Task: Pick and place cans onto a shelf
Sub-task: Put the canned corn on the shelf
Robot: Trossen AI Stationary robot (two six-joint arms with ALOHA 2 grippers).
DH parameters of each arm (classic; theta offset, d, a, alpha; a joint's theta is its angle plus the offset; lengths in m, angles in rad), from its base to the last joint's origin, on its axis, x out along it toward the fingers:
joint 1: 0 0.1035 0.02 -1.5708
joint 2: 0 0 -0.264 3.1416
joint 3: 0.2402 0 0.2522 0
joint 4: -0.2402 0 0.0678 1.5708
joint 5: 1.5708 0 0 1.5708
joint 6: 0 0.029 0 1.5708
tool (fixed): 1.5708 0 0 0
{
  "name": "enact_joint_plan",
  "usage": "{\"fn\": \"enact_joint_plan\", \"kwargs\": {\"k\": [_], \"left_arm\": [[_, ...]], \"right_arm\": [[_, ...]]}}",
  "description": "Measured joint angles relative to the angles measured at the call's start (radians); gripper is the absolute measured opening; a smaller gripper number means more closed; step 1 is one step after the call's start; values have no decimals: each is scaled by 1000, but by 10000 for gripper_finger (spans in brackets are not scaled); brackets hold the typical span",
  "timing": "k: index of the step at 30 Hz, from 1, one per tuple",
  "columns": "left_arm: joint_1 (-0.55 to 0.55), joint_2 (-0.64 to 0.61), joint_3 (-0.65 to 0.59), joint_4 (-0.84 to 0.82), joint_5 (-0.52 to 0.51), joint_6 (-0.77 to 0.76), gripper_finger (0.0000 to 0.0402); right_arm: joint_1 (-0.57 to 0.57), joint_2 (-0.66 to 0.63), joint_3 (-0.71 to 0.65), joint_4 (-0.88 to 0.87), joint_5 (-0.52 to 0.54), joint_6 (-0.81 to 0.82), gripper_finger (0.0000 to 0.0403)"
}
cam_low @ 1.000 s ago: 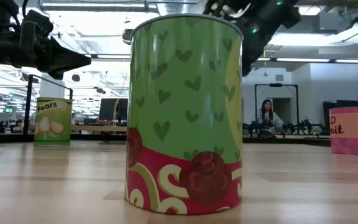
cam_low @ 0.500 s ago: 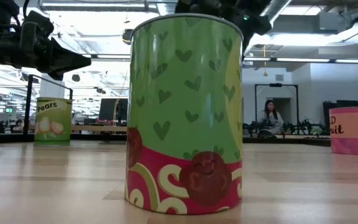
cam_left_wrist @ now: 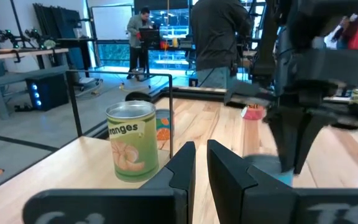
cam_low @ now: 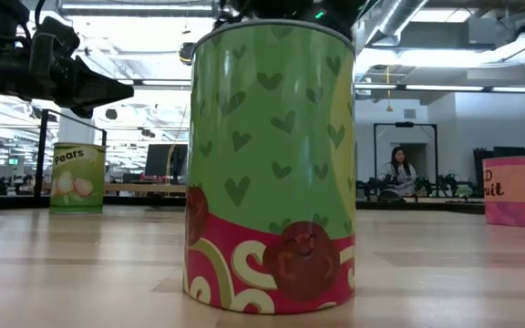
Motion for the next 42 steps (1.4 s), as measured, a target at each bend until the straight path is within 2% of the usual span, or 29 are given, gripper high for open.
{"fn": "enact_joint_plan", "kwargs": {"k": [9, 15, 26, 34, 37, 42], "left_arm": [[0, 14, 0, 0, 0, 2, 32], [0, 25, 0, 2, 0, 8, 32], [0, 26, 0, 1, 0, 8, 32], [0, 26, 0, 0, 0, 8, 32], [0, 26, 0, 0, 0, 8, 32], [0, 26, 0, -1, 10, 3, 32]], "right_arm": [[-35, 180, 227, -104, 12, -89, 24], [-45, 247, 332, -125, 10, -106, 21], [-65, 261, 356, -113, 19, -83, 78], [-58, 239, 355, -96, 69, -113, 126], [-42, 184, 355, -156, 101, -126, 106], [-23, 72, 312, -285, 118, -119, 17]]}}
